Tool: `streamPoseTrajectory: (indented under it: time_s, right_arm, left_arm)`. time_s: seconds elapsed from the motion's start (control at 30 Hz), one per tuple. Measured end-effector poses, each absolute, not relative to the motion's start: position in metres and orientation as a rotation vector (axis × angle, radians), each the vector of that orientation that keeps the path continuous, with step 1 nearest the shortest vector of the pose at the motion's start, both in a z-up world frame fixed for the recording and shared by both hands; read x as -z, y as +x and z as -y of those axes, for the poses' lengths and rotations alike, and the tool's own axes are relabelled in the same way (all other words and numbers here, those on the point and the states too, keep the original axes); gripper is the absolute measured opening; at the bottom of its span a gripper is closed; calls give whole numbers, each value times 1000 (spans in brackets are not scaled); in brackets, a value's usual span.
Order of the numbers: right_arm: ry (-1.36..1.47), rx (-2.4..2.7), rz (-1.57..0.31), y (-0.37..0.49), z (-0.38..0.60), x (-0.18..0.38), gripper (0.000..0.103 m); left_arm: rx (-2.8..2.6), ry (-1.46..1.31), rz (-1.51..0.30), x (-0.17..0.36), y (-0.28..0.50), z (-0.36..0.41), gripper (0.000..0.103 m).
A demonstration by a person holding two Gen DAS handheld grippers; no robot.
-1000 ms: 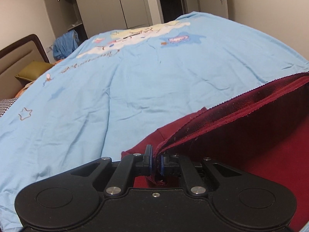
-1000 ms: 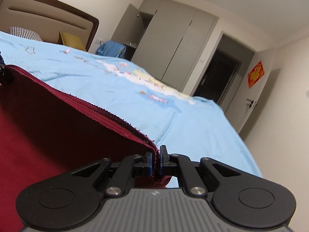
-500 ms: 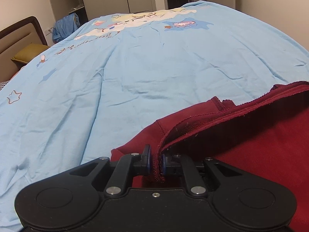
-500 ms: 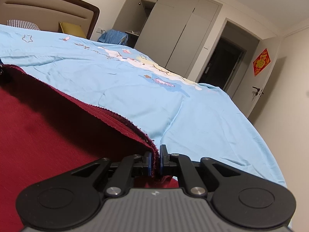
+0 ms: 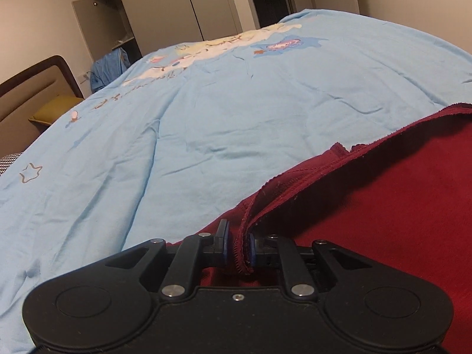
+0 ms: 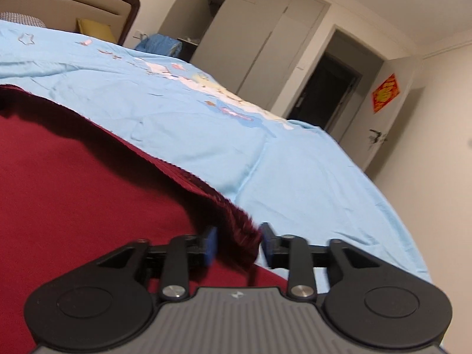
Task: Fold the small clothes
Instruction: 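Lower the hem onto the collar with both tools and open them, then press the folded sweater flat with both tools and withdraw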
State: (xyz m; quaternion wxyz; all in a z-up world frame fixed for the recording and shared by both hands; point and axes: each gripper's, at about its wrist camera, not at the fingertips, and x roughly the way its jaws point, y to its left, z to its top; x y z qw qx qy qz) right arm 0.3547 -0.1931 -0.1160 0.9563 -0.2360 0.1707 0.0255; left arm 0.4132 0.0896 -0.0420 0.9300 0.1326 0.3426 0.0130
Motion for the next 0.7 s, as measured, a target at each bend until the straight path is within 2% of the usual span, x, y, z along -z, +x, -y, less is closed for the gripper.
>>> streamPoseTrajectory:
  time_s: [0.13,0.2,0.23,0.27,0.33,0.37,0.47,0.7]
  right_arm:
    - [-404,-26,-358,358,204,114,69]
    - [-348,-20,-367,359,212,111,81]
    - [-321,-17,-367,359,216,109,84]
    - [-300,-15,-364,357,220,106,89]
    - [-270,-23,-338,349,227,99,98]
    - [-268,-33,-319,342,228,95,103]
    - [-326,-72,-270,317,223,85,103]
    - [-491,-444,-258,271,185,83,103]
  left_arm:
    - [-94,200,-693,34,414,-108,63]
    - [-115,123,-695,26,413,-122,67]
    - [-133,92,-693,22,411,-128,72]
    - [-153,72,-687,18,408,-133,82]
    - [-195,46,-656,11,398,-138,92]
    - [-204,40,-639,7,392,-139,95]
    - [-185,45,-596,-3,372,-134,101]
    - [83,23,-543,0,342,-93,102]
